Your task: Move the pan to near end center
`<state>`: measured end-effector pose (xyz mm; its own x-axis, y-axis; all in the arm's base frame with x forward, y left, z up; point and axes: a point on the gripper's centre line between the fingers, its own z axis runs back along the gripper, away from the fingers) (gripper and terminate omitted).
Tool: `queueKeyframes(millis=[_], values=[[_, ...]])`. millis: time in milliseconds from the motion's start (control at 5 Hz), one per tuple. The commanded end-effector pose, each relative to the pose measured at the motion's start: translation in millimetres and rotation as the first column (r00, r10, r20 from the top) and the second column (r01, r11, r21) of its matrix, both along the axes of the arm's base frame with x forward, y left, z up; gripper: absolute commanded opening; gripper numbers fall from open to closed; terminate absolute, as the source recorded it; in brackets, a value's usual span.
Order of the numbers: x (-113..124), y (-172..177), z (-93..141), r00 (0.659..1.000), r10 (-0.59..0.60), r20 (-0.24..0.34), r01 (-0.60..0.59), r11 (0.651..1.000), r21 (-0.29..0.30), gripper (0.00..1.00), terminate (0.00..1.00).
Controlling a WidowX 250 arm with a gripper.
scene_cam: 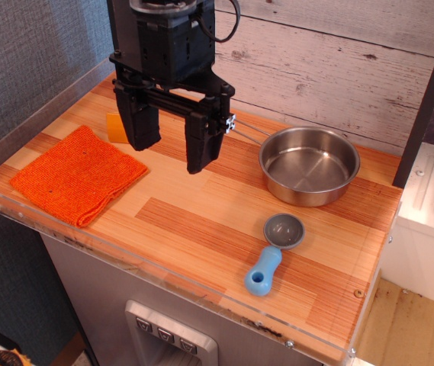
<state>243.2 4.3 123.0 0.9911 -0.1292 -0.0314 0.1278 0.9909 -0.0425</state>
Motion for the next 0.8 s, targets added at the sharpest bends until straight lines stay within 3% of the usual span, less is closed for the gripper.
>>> queueKeyframes(millis=[0,200,400,600], values=[[0.0,0.0,0.0,1.0,0.0,0.0,0.0,1.0,0.0,1.0,0.0],[10.3,-12.0,-6.8,0.999,-0.007,0.035,0.008,1.0,-0.022,1.0,0.0],[29.4,-33.8,-9.0,0.993,-0.011,0.117,0.013,1.0,-0.02,1.0,0.0],[60.4,-62.6,-16.5,0.975,-0.076,0.208,0.068,0.997,0.046,1.0,0.0]])
